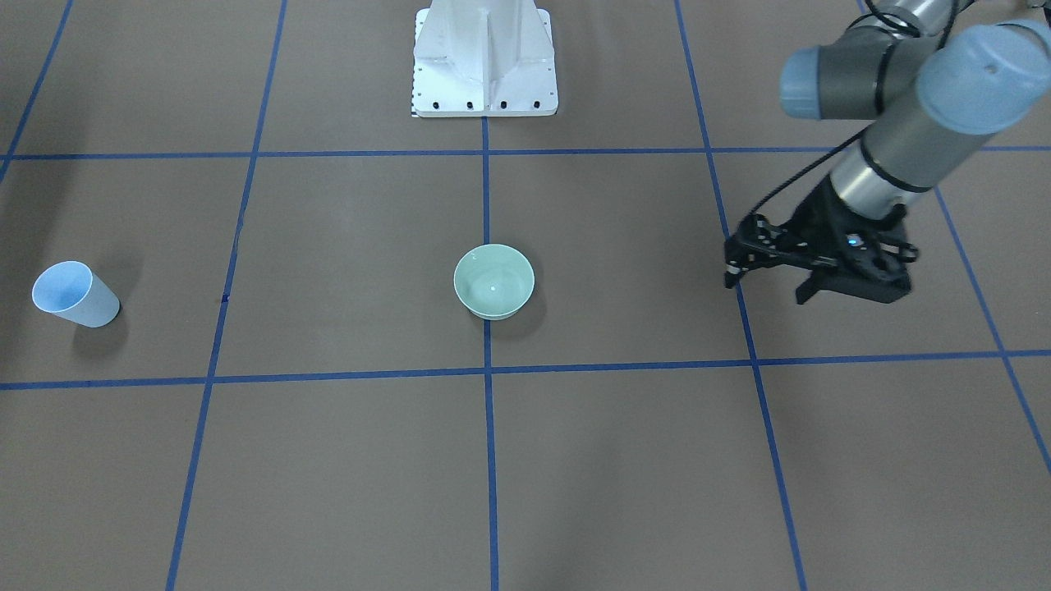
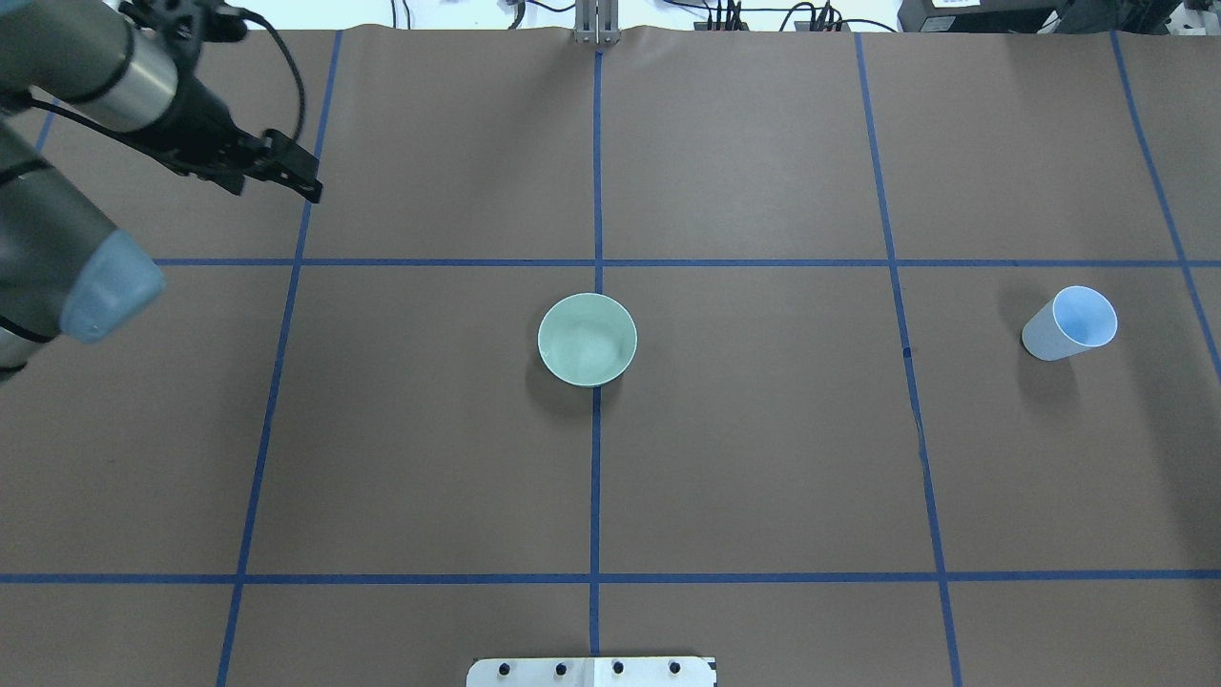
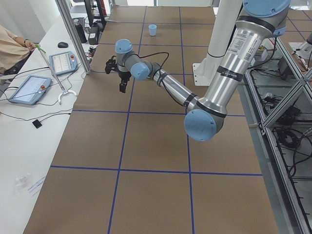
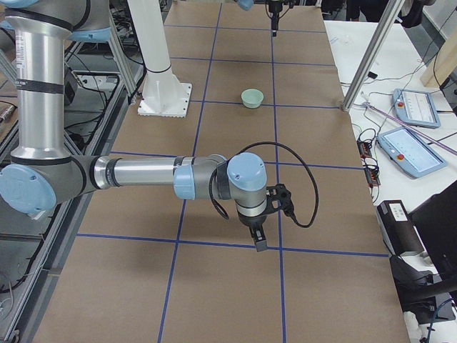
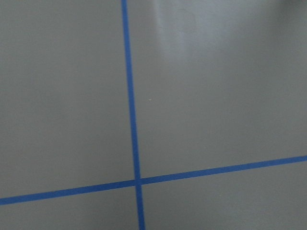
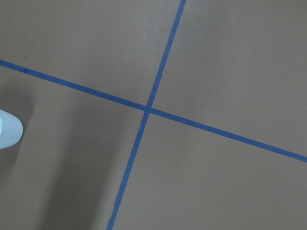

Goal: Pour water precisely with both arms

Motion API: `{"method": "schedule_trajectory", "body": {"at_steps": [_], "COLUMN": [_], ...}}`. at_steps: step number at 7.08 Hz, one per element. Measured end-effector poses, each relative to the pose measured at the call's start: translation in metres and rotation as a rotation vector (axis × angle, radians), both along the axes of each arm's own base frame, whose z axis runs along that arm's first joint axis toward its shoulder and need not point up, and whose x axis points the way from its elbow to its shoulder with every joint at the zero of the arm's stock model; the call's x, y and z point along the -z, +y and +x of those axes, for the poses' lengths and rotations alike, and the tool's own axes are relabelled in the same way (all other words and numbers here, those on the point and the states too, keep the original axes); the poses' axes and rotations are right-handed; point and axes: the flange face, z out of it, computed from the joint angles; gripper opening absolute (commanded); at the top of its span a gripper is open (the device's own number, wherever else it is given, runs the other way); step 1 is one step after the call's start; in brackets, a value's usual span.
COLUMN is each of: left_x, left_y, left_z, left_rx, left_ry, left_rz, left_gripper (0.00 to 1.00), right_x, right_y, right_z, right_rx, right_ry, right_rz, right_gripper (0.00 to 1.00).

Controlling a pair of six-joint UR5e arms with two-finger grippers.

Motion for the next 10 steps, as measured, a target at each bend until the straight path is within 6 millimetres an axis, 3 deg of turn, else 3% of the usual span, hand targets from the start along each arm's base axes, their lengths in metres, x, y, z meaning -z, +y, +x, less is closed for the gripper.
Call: {"method": "schedule_trajectory", "body": {"at_steps": [2, 6, 7, 8, 9, 10], "left_x": [0.027, 0.06, 0.07, 0.073, 0.071, 0.066], "left_y": [0.036, 0.08, 0.088, 0.094, 0.097, 0.098], "left_z": [0.083, 0.206, 0.231, 0.248, 0.258, 0.265], "left_rx": [0.094, 0.2, 0.216, 0.229, 0.237, 0.238], "left_ry": [-0.003, -0.034, -0.034, -0.041, -0.052, -0.063], "left_rz": [-0.098, -0.196, -0.216, -0.224, -0.224, -0.225], "left_gripper": [1.0, 0.96, 0.85, 0.63, 0.58, 0.39], "right_x": [-0.03, -0.039, -0.039, -0.039, -0.039, -0.039], "right_y": [0.0, 0.0, 0.0, 0.0, 0.0, 0.0], "right_z": [0.0, 0.0, 0.0, 0.0, 0.0, 0.0], "right_rx": [-0.013, -0.034, -0.034, -0.034, -0.034, -0.034], "right_ry": [-0.006, -0.012, -0.011, -0.011, -0.011, -0.01], "right_rz": [-0.068, -0.102, -0.103, -0.103, -0.102, -0.102], "right_gripper": [1.0, 1.0, 1.0, 1.0, 1.0, 1.0]}}
